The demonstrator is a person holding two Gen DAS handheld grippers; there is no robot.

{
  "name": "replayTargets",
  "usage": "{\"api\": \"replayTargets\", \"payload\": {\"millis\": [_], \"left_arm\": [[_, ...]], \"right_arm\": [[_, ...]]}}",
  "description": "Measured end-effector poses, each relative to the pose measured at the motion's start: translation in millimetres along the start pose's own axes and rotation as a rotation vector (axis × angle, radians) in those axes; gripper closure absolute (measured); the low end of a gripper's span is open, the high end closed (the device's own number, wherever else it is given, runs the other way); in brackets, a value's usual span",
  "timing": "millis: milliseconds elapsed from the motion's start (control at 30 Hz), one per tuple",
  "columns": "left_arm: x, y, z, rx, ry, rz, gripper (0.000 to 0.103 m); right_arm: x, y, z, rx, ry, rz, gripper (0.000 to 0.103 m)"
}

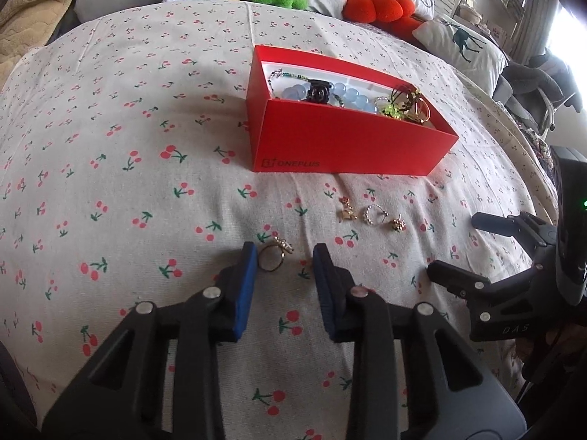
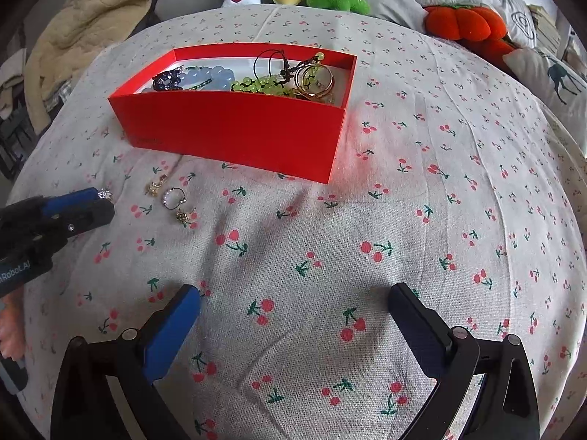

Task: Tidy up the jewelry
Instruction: 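Grasp the gold ring with the left tool while the right tool grasps a small gold earring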

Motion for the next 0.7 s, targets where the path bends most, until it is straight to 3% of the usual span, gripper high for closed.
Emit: {"api": "replayTargets", "payload": {"millis": [100,400,700], "left_arm": [[-2,1,-1,-0.002,0.026,-0.004,0.082],[1,4,5,-0.035,0.050,0.017,0.084],[-2,0,8,-0.048,0.060,0.027,0.084]], "right_arm": [[0,3,-1,0.000,0.001,0.000,0.000],[-18,15,-4,0.019,0.097,0.025,0.003],[-36,33,-11,0.043,0.124,0.078,0.046]]}}
Point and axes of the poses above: each gripper's, at about its wrist camera, not at the fingertips, and z roughly against the way its jaws point, x to its right, y to its top, the point moved 1 cm from there along -z, roughly the way its jaws point, and after that the axes turned 1 degree about y, right-handed, at the moved point
